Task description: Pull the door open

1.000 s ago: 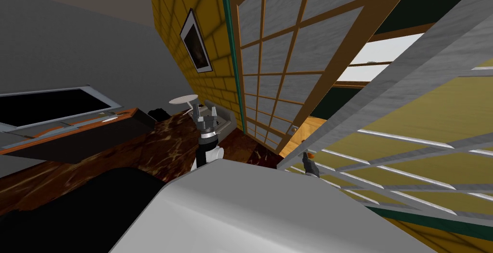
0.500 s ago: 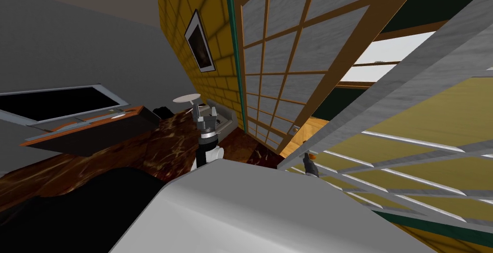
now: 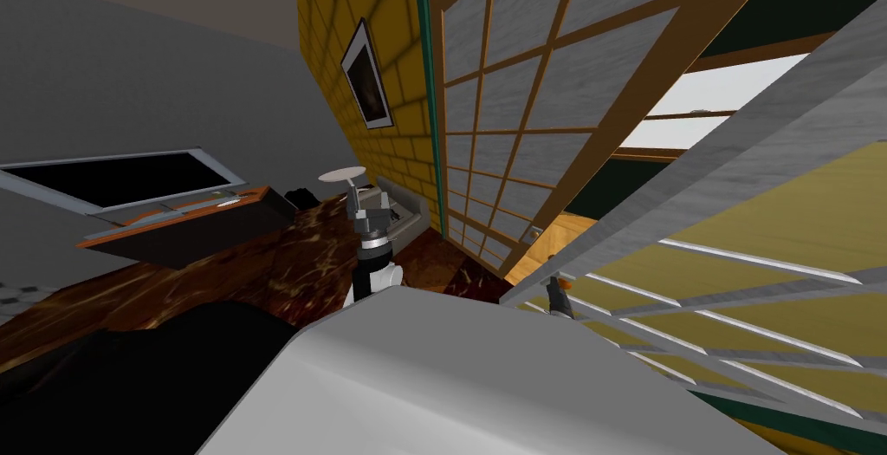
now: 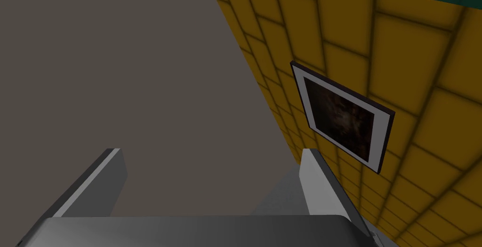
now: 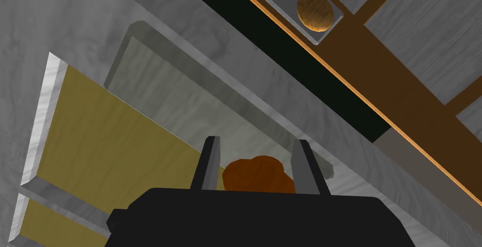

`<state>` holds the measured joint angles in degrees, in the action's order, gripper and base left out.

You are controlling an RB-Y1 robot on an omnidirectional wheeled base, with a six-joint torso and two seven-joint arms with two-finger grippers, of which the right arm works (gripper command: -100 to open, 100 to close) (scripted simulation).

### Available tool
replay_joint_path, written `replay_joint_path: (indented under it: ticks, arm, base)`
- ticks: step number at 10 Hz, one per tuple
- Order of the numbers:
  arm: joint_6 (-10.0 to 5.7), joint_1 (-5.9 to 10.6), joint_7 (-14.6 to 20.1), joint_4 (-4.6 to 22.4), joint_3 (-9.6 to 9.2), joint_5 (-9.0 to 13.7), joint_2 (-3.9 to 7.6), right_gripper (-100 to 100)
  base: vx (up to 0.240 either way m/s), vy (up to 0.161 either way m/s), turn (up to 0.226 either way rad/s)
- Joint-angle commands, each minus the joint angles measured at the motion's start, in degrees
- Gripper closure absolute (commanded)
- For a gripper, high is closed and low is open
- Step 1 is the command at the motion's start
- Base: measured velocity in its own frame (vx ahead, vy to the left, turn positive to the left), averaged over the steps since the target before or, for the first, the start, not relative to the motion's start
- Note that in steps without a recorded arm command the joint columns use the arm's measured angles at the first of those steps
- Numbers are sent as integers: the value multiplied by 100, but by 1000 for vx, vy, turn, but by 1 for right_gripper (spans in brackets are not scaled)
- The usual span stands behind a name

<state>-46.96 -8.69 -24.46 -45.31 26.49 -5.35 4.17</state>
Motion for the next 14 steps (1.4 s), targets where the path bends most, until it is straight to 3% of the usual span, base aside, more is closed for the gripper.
replay_joint_path:
  ticks: [1, 2, 6, 8, 14]
  arm:
    - [-63, -49, 236, 69, 125, 99, 142, 100]
    - [-68, -82, 442, 34, 84, 145, 145, 100]
    - [-68, -82, 471, 34, 84, 145, 145, 100]
    - [-79, -149, 877, -36, 1, 236, 151, 100]
    - [-97, -255, 1653, -147, -132, 382, 159, 100]
  base:
    - [-38, -8, 42]
    - [-49, -19, 44]
    - [-8, 1, 8]
    - [-30, -7, 64]
    - [-33, -14, 56]
